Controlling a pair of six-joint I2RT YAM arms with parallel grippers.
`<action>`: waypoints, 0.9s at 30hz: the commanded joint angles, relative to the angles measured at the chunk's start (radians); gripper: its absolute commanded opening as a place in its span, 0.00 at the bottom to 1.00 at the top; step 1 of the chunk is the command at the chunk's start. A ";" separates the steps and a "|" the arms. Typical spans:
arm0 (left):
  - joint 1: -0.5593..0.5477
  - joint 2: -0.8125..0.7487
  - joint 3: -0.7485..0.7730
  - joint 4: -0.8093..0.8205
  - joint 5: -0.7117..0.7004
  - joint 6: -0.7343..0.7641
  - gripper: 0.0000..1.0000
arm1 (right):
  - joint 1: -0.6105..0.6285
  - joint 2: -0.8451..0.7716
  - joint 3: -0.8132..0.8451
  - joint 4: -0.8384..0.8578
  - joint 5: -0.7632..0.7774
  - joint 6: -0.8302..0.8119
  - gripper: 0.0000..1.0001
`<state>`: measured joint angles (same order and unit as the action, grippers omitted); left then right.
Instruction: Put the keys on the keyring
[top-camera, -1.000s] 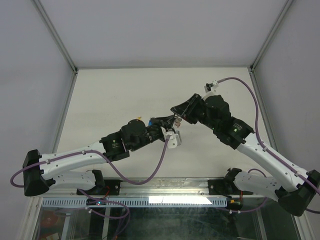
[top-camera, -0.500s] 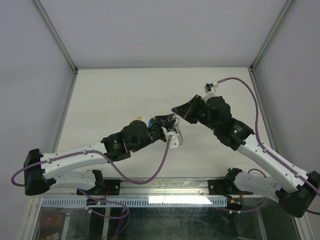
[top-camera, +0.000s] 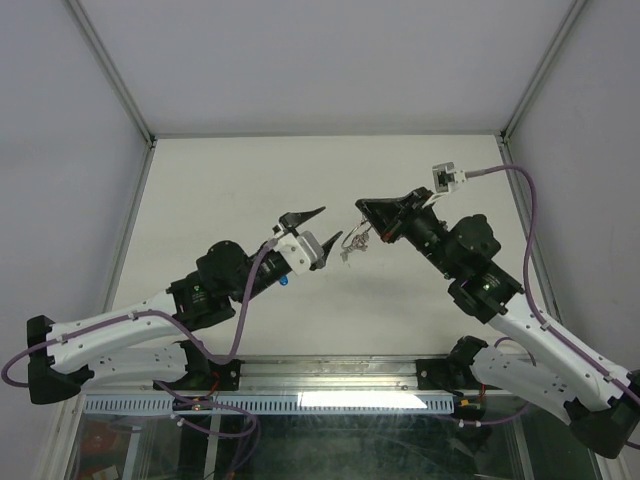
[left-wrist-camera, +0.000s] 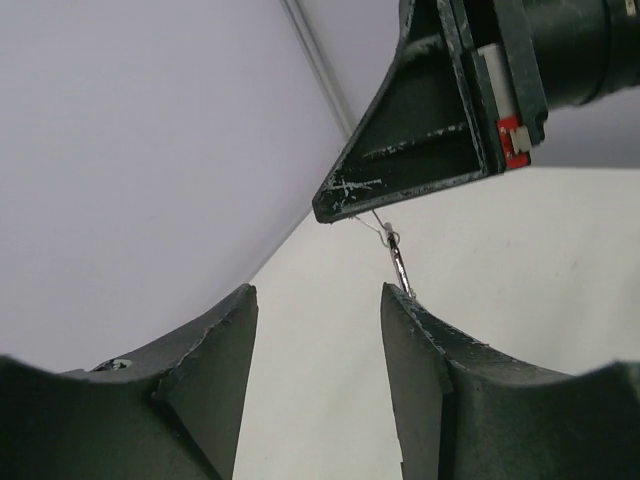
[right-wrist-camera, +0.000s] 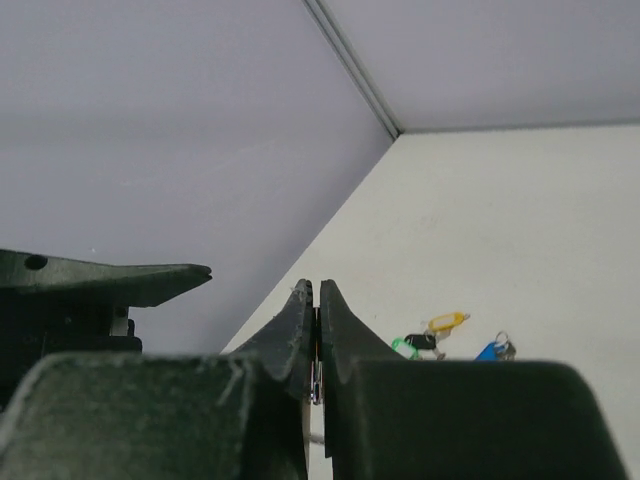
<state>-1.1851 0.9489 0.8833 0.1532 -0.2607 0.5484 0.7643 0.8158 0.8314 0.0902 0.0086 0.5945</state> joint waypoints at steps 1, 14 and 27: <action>-0.003 0.017 0.003 0.123 0.003 -0.135 0.52 | -0.002 -0.021 -0.036 0.339 -0.068 -0.193 0.00; -0.003 0.134 0.046 0.279 0.014 -0.234 0.58 | 0.007 0.028 -0.052 0.577 0.011 -0.235 0.00; -0.003 0.116 0.036 0.325 -0.046 -0.245 0.60 | 0.030 0.051 -0.040 0.532 0.131 -0.365 0.00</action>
<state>-1.1851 1.0843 0.8852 0.4198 -0.2642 0.3222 0.7856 0.8658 0.7731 0.5541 0.0711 0.2771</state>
